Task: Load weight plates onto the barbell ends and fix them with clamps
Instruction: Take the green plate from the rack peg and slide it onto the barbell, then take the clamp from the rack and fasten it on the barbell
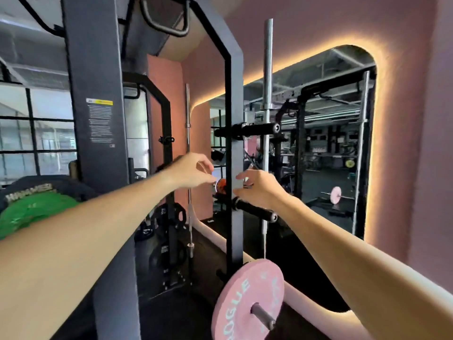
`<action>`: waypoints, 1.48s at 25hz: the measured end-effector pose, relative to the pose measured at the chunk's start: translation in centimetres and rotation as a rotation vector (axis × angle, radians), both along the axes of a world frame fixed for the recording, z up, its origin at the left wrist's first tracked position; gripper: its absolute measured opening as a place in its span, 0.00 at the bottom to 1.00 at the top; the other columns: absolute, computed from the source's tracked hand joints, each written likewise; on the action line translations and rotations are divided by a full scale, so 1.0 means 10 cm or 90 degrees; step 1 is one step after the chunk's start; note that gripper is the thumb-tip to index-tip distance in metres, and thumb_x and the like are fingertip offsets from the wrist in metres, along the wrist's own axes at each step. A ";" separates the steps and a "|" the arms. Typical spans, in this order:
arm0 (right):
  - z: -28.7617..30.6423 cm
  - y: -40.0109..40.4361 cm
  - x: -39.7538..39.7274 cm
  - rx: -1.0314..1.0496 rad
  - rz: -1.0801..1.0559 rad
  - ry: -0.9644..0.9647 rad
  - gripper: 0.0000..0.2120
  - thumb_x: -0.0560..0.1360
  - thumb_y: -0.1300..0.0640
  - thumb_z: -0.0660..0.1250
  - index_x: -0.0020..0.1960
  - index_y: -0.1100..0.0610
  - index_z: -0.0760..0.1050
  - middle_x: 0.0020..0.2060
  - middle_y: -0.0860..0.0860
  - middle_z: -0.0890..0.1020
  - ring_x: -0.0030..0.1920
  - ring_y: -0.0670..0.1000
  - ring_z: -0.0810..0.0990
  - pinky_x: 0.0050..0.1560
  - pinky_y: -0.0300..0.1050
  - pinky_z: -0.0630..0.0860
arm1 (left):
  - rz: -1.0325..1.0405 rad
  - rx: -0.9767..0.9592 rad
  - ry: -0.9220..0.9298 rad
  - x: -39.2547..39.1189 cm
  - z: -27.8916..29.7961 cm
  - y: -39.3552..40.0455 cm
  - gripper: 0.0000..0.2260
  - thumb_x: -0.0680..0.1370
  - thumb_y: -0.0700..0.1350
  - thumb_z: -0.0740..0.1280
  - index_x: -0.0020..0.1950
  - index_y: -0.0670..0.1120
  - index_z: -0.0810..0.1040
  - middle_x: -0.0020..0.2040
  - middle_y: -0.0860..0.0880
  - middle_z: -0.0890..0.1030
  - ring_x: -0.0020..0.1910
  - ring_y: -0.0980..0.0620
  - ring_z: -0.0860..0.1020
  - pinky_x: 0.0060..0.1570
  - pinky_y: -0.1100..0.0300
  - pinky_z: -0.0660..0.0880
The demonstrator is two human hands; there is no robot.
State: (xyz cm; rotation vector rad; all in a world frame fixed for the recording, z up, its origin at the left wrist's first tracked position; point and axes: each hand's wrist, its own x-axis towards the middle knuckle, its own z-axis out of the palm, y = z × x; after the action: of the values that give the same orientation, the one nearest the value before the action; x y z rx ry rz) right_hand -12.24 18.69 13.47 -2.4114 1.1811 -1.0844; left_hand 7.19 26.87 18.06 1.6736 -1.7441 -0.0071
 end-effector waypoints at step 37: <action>0.72 -4.52 0.53 0.140 0.228 -0.234 0.34 0.74 0.53 0.75 0.76 0.49 0.65 0.64 0.49 0.77 0.60 0.53 0.79 0.61 0.54 0.79 | 0.071 -0.205 0.264 0.07 0.70 -4.28 0.18 0.84 0.51 0.62 0.73 0.63 0.68 0.71 0.49 0.71 0.59 0.49 0.78 0.44 0.55 0.81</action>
State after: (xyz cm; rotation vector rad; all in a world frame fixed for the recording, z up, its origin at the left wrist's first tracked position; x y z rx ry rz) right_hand -6.91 -26.55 20.70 -2.0372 0.6768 -1.1466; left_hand 7.91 -15.94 25.09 1.4108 -1.2668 -0.0194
